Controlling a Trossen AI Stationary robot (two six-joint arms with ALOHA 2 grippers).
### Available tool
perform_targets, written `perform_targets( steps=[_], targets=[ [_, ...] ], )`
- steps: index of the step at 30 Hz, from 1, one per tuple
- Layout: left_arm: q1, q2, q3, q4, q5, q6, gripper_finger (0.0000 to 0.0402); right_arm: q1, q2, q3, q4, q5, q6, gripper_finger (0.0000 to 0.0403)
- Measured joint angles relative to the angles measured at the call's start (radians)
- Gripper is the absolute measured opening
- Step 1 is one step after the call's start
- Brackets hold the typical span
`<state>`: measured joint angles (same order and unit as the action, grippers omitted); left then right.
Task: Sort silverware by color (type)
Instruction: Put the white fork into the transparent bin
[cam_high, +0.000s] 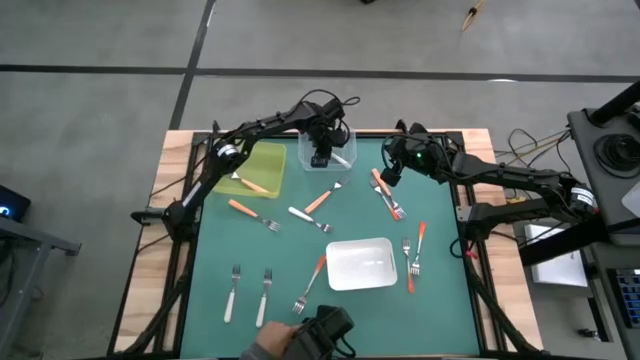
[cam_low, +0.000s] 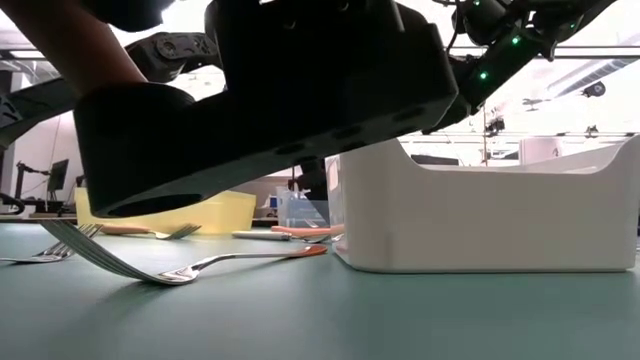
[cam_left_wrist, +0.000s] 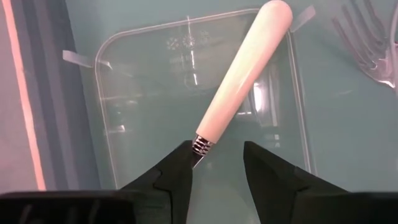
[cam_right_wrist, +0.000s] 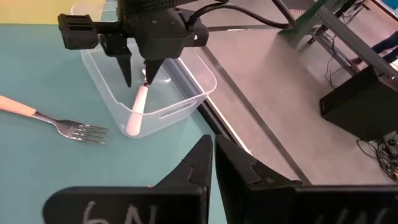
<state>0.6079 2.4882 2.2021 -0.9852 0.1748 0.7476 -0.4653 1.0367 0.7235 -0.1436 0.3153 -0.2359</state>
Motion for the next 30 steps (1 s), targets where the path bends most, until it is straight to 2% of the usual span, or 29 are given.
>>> perform_targets(
  steps=[7, 19, 30],
  targets=[
    [0.003, -0.001, -0.012, 0.036, -0.004, -0.008, 0.0100, 0.000, 0.000, 0.000, 0.000, 0.000, 0.000, 0.0011],
    [0.007, -0.003, -0.061, 0.107, -0.007, -0.030, 0.0102, 0.000, 0.000, 0.000, 0.000, 0.000, -0.004, 0.0011],
    [0.007, -0.003, -0.060, 0.099, -0.027, -0.062, 0.0010, 0.000, 0.000, 0.000, 0.000, 0.000, -0.004, 0.0011]
  ],
)
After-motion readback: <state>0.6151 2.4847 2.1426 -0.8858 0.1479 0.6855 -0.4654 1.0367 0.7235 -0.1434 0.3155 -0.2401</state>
